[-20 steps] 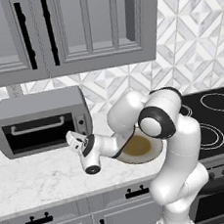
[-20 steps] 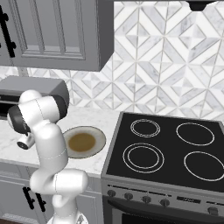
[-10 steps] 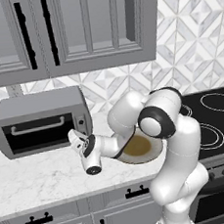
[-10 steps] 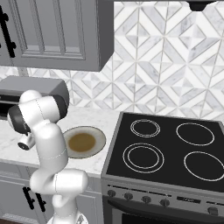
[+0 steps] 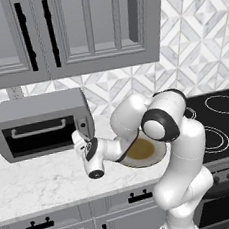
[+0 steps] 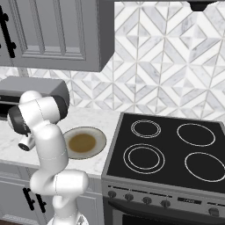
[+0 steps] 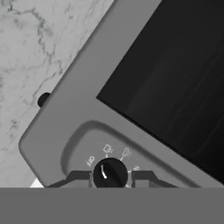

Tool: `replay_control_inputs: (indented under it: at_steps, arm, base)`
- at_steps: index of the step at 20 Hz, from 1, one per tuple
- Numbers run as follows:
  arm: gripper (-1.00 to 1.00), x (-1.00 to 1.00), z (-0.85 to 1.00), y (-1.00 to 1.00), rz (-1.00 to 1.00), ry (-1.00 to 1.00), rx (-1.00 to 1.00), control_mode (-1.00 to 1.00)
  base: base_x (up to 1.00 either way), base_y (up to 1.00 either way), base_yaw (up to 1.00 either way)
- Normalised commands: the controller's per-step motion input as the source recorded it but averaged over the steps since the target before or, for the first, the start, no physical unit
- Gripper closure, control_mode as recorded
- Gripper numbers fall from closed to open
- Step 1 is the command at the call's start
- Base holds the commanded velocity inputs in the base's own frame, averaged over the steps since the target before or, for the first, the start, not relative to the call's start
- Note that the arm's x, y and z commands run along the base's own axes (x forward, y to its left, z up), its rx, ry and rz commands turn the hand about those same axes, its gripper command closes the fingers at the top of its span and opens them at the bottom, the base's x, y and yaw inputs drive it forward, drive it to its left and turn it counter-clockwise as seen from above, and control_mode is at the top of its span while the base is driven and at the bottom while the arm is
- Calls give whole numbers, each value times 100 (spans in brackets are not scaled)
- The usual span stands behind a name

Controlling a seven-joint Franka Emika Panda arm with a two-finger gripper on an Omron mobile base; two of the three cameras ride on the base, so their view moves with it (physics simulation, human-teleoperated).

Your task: Pick up the kebab skewer and baguette bread, and place them inside the toaster oven. Close the toaster oven door and start by setting the timer.

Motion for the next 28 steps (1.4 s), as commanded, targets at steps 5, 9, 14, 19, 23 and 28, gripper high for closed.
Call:
replay_control_inputs:
  at_steps: [5,9,14,19,23,28]
  arm:
    - [100,35,11,0,0,0,31,-100]
    - [100,47,15,0,0,0,30,-100]
    - [100,49,18,0,0,0,30,-100]
    - [100,51,16,0,0,2,30,-100]
    - [100,46,16,0,0,3,32,-100]
    - [100,50,16,0,0,4,33,-100]
  base:
    - [0,0,0]
    - [0,0,0]
    - [0,0,0]
    - [0,0,0]
    - [0,0,0]
    - [0,0,0]
